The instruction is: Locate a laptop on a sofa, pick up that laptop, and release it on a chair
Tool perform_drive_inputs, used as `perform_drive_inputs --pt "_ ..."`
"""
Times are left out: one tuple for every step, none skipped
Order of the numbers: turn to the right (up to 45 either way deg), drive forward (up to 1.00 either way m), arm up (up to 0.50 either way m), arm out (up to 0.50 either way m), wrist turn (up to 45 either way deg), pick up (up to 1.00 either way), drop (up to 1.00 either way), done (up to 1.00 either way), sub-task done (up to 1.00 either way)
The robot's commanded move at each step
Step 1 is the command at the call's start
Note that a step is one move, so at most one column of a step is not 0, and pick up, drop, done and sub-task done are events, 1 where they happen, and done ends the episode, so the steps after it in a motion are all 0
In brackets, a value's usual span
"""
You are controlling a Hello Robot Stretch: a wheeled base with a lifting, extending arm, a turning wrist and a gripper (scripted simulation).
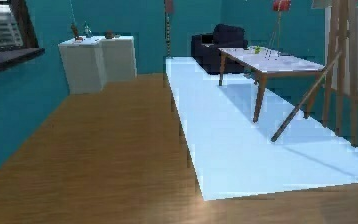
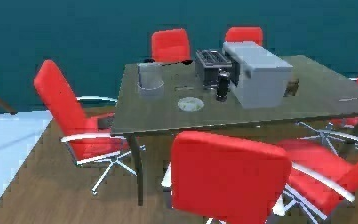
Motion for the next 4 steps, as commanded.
perform_drive_inputs --pt "0.0 1.00 0.00 0.00 0.0 0.00 0.00 0.00 0.00" --pt "3.0 0.00 0.00 0.00 0.0 0.00 0.00 0.00 0.00" --pt "0.0 1.00 0.00 0.00 0.0 0.00 0.00 0.00 0.00" --pt "0.0 1.00 0.00 0.00 0.0 0.00 0.00 0.00 0.00"
